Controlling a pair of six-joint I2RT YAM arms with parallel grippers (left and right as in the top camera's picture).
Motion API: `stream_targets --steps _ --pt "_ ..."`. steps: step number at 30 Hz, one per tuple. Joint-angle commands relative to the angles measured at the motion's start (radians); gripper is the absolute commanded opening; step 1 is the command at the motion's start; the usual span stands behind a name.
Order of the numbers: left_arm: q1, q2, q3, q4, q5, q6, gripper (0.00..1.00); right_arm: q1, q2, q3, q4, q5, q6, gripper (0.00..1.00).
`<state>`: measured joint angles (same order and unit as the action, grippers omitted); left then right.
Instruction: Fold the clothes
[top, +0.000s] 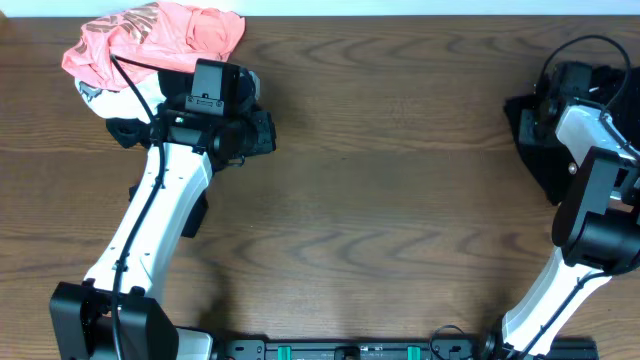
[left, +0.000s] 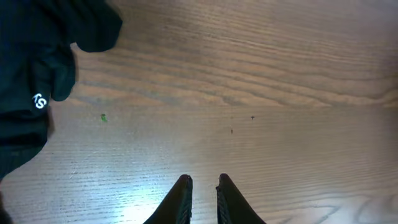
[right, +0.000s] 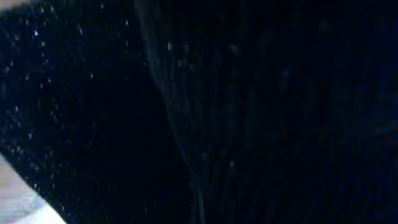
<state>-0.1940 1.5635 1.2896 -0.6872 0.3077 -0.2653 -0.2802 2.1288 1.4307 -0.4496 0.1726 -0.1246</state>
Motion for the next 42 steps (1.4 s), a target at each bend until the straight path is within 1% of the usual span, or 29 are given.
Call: stream_targets --steps 1,10,15,19,24,30,32,33,35,36,37,39,40,41,42 --pt "-0.004 0.006 -0.01 0.01 -0.006 -0.002 0.16 -0.006 0.071 -0.004 0.018 -0.038 -0.005 0.01" --pt "-0.004 0.006 -0.01 0.034 -0.006 -0.002 0.16 0.015 0.157 -0.004 0.146 -0.078 -0.003 0.01" --pt "-0.004 0.006 -0.01 0.042 -0.006 -0.002 0.16 0.055 0.208 -0.004 0.214 -0.076 0.014 0.01" --pt "-0.004 0.006 -0.01 0.041 -0.015 -0.002 0.16 0.092 0.212 -0.003 0.269 -0.076 0.036 0.01" --pt "-0.004 0.006 -0.01 0.04 -0.021 -0.002 0.16 0.104 0.212 0.038 0.248 -0.078 0.069 0.01" --pt "-0.004 0.006 -0.01 0.04 -0.029 -0.002 0.16 0.104 0.212 0.07 0.163 -0.103 0.069 0.01" --pt "-0.004 0.006 -0.01 0.04 -0.029 -0.002 0.16 0.104 0.208 0.08 0.138 -0.102 0.097 0.01" --pt "-0.004 0.006 -0.01 0.04 -0.029 -0.002 0.16 0.104 0.203 0.089 0.121 -0.103 0.12 0.1" --pt "-0.004 0.006 -0.01 0.04 -0.029 -0.002 0.16 0.104 0.187 0.108 0.09 -0.103 0.158 0.38" --pt "-0.004 0.006 -0.01 0.04 -0.029 -0.002 0.16 0.104 0.176 0.122 0.074 -0.104 0.174 0.48" --pt "-0.004 0.006 -0.01 0.04 -0.03 -0.002 0.16 0.105 0.164 0.136 0.059 -0.116 0.176 0.54" --pt "-0.004 0.006 -0.01 0.04 -0.031 -0.002 0.16 0.105 0.136 0.172 0.022 -0.14 0.176 0.74" --pt "-0.004 0.006 -0.01 0.04 -0.031 -0.002 0.16 0.105 0.119 0.192 0.003 -0.152 0.176 0.83" --pt "-0.004 0.006 -0.01 0.04 -0.032 -0.002 0.16 0.105 0.103 0.206 -0.011 -0.161 0.176 0.89" --pt "-0.004 0.006 -0.01 0.04 -0.032 -0.002 0.16 0.105 0.08 0.225 -0.029 -0.164 0.176 0.99"
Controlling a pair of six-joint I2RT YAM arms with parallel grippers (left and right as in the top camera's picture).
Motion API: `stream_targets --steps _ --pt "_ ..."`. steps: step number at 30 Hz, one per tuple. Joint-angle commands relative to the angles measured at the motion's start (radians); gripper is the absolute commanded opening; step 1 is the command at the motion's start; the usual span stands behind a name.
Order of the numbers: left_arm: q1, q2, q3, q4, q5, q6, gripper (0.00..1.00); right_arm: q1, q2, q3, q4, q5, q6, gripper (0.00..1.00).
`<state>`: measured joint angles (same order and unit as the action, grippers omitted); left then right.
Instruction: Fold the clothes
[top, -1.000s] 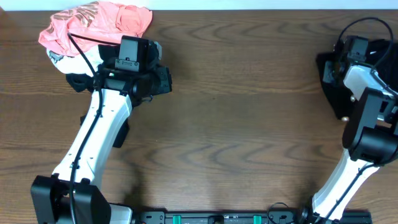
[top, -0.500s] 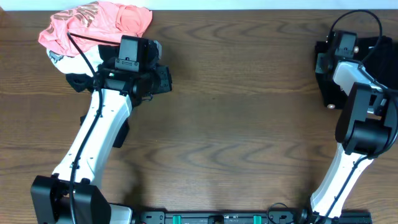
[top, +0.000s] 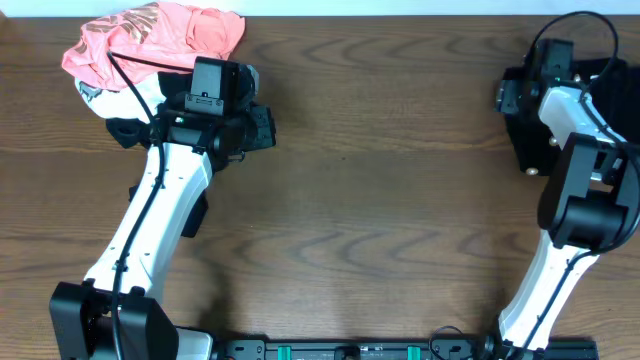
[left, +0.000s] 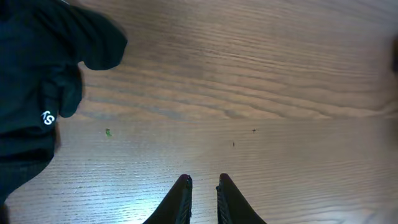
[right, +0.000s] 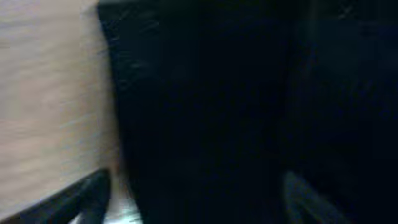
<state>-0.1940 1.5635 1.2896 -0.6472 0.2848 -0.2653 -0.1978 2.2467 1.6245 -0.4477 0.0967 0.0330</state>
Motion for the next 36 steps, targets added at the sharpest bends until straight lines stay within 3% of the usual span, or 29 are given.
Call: stream_targets --steps 1,9,10,11,13,15,17,27,36 --pt "-0.004 0.006 -0.01 0.0 -0.009 -0.002 0.16 0.025 -0.064 0.05 -0.049 -0.087 0.019 0.99" --pt "-0.004 0.006 -0.01 0.0 -0.049 -0.002 0.17 0.048 -0.308 0.142 -0.145 -0.087 0.019 0.99" --pt "-0.004 0.006 -0.01 -0.002 -0.064 -0.002 0.24 0.051 -0.342 0.145 -0.153 -0.087 0.019 0.99" --pt "-0.004 0.006 -0.01 -0.002 -0.076 -0.002 0.4 0.054 -0.38 0.145 -0.161 -0.087 0.019 0.99" --pt "-0.004 0.006 -0.01 -0.002 -0.092 -0.002 0.55 0.06 -0.467 0.145 -0.186 -0.087 0.019 0.99" --pt "-0.004 0.006 -0.01 -0.002 -0.092 -0.002 0.8 0.066 -0.549 0.145 -0.22 -0.087 0.019 0.99" --pt "-0.004 0.006 -0.01 -0.002 -0.092 -0.002 0.98 0.069 -0.63 0.145 -0.267 -0.087 0.023 0.99" --pt "-0.004 0.006 -0.01 -0.002 -0.092 -0.002 0.98 0.069 -0.98 0.145 -0.544 -0.086 0.026 0.99" --pt "-0.004 0.006 -0.01 -0.002 -0.092 -0.002 0.98 0.069 -1.152 0.145 -0.697 -0.086 0.026 0.99"
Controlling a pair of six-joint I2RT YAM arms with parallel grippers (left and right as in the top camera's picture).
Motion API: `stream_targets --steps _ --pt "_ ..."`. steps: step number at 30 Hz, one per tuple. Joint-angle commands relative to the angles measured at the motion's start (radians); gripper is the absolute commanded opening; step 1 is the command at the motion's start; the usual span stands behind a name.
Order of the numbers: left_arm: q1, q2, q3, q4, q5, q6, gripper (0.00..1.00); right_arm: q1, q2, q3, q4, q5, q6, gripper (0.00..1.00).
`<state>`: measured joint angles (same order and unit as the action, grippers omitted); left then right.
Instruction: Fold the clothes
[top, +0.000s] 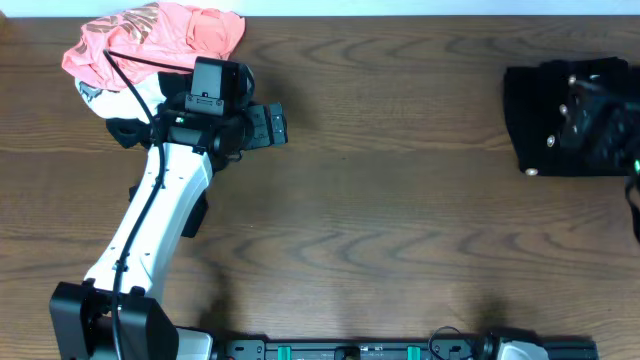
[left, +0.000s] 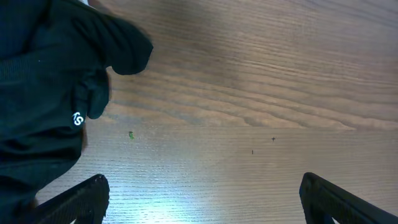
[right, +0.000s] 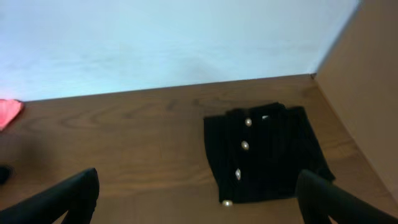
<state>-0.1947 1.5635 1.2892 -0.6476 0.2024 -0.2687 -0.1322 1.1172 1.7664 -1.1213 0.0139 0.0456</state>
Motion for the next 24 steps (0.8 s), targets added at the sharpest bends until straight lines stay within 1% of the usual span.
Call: stream_targets --steps 1,6,13,18,21,24 --pt "-0.003 0.006 -0.01 -0.002 -0.01 0.002 0.98 0.003 -0.034 0.003 -0.039 -0.004 0.013 0.99" --pt "-0.003 0.006 -0.01 -0.002 -0.01 0.002 0.98 0.003 -0.077 0.003 -0.126 -0.003 0.013 0.99" --pt "-0.003 0.006 -0.01 -0.002 -0.01 0.002 0.98 0.0 -0.089 0.003 -0.248 -0.003 0.013 0.99" --pt "-0.003 0.006 -0.01 -0.002 -0.01 0.002 0.98 -0.007 -0.179 0.002 -0.299 0.017 0.006 0.99" --pt "-0.003 0.006 -0.01 -0.002 -0.01 0.002 0.98 -0.006 -0.248 -0.014 -0.293 0.01 0.011 0.99" --pt "-0.003 0.006 -0.01 -0.002 -0.01 0.002 0.98 -0.004 -0.339 -0.109 -0.176 0.003 0.064 0.99"
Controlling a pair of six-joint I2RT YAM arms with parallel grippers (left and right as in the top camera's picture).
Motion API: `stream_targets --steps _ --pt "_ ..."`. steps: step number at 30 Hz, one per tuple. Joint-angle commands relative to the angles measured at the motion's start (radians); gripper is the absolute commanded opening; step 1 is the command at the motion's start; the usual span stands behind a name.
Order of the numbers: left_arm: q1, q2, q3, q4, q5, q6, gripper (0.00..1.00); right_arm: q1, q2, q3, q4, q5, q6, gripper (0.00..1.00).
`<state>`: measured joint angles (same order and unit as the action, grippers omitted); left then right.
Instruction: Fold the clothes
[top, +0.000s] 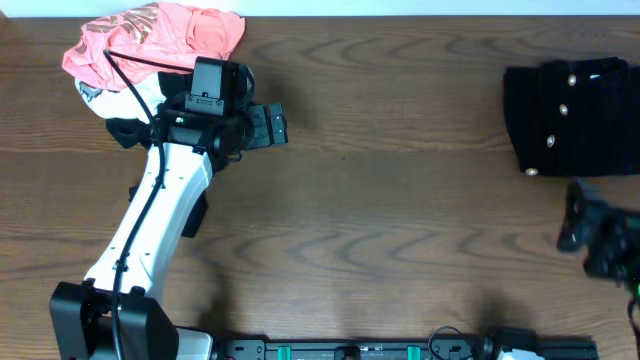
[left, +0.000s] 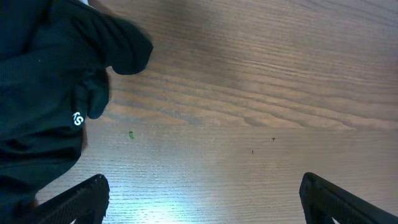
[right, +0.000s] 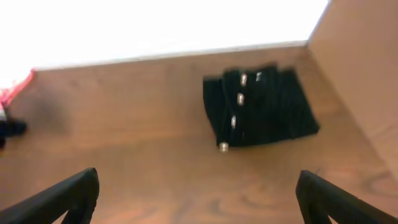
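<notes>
A folded black garment with pearl buttons (top: 570, 115) lies at the table's far right, also seen from the right wrist as the black garment (right: 258, 107). A crumpled pink garment (top: 150, 40) lies at the far left corner. A dark garment (left: 43, 93) lies beside it, mostly under my left arm in the overhead view. My left gripper (top: 268, 126) stands open over bare wood just right of the dark garment, its jaws wide apart (left: 200, 199). My right gripper (top: 590, 235) is open near the right edge, well in front of the black garment (right: 198, 199).
The wooden table (top: 400, 200) ends at a pale wall along its far side. A brown panel (right: 360, 74) rises at the table's right side. My left arm's white link (top: 150, 220) slants across the left half of the table.
My right gripper has drawn back from above the black buttoned garment toward the near right edge, still open. The left gripper has stayed open in place.
At first my right gripper was down on the black garment at the right and my left was shut beside the dark garment. Then the right one shifted over that garment. Later both were open, the right one lifted off the folded piece, and now withdrawn nearer.
</notes>
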<state>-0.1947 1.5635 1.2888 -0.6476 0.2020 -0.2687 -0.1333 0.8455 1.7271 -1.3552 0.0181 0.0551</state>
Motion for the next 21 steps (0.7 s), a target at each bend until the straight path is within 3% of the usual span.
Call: stream_targets --steps 1,8,14,21 --pt "-0.003 0.006 -0.01 -0.002 -0.009 0.002 0.98 0.0 -0.105 -0.128 0.122 -0.001 0.073 0.99" --pt "-0.003 0.006 -0.01 -0.002 -0.009 0.002 0.98 0.01 -0.352 -0.633 0.611 -0.082 0.142 0.99" --pt "-0.003 0.006 -0.01 -0.002 -0.009 0.002 0.98 0.01 -0.517 -1.044 1.018 -0.124 0.29 0.99" --pt "-0.003 0.006 -0.01 -0.002 -0.009 0.002 0.98 0.011 -0.69 -1.396 1.279 -0.124 0.393 0.99"
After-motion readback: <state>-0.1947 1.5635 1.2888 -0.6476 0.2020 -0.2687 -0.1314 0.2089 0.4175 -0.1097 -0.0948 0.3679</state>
